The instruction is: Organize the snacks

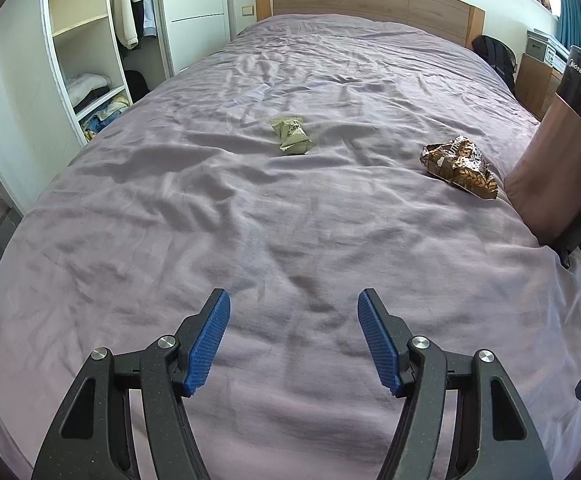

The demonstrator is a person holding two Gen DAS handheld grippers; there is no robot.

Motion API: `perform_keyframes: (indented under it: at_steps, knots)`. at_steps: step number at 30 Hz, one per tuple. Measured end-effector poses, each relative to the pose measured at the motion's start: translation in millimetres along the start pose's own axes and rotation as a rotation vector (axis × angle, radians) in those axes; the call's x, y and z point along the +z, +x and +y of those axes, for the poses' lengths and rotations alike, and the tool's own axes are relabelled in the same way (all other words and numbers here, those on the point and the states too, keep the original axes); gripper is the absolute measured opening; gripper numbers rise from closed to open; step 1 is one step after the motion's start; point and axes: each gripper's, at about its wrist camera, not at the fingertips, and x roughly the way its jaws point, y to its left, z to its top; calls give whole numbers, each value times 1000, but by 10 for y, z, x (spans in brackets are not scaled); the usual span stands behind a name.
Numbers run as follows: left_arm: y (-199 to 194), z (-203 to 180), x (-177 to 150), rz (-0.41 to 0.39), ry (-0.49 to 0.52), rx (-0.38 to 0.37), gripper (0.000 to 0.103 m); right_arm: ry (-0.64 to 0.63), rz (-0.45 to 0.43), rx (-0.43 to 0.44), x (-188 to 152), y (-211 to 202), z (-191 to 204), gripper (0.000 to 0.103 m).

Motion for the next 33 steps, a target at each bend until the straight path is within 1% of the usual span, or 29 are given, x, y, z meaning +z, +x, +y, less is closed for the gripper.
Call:
perform_keyframes:
  at_steps: [2, 5, 10, 15, 20, 33]
  knots:
    - [-19, -11, 0, -4, 3, 4, 61, 7, -14, 4, -11, -46, 6, 103]
    - [-56, -23, 7, -10, 8, 8, 61, 7, -7, 20, -45, -80, 27, 103]
    - [-141, -44, 19, -20, 13, 15, 61, 2, 48, 43, -194, -106, 82, 103]
    - [-196, -58, 22, -27, 14, 12, 61, -14, 105, 28, -367, -198, 59, 103]
    - [-232, -98, 25, -34, 24, 2, 61, -26, 150, 24, -461, -267, 35, 103]
    - [-178, -136, -13, -21, 28, -9, 61, -51, 196, 13, -528, -293, 18, 103]
